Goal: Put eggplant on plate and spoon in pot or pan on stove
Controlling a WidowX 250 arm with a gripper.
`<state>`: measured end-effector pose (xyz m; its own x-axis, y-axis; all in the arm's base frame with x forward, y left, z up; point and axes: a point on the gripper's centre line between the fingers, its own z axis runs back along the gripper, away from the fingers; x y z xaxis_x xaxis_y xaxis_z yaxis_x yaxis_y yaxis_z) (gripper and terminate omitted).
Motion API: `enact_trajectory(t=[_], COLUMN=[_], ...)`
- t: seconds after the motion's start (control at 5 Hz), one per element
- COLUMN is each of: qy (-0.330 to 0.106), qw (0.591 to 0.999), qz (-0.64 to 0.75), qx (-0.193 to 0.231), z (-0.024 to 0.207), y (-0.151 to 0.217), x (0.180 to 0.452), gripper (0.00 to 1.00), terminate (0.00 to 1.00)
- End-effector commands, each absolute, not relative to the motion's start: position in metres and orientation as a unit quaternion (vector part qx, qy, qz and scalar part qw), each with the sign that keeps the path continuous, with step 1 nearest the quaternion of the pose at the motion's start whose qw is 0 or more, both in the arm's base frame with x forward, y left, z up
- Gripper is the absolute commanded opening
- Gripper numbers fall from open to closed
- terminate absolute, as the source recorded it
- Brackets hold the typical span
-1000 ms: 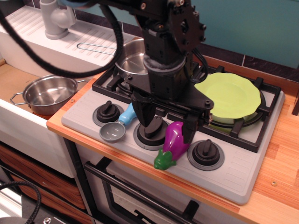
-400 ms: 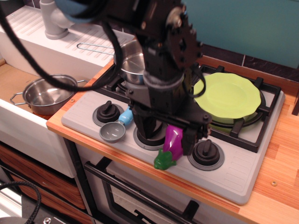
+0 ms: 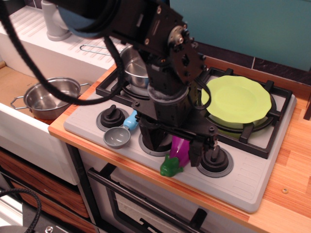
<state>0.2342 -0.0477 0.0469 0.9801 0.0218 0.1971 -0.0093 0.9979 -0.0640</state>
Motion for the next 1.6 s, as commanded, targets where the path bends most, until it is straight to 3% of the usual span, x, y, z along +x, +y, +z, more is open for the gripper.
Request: enact_trajectory(t=[0.0, 1.4], qy=[-0.118, -0.135], qw=[0.992, 0.99], qz=[0.01, 0.018], qx=[-0.035, -0.04], z=[0.045, 0.016], y=[-0.043, -0.054], x=[0.237, 0.24], gripper=[1.0, 1.0], terminate=[0.0, 0.0])
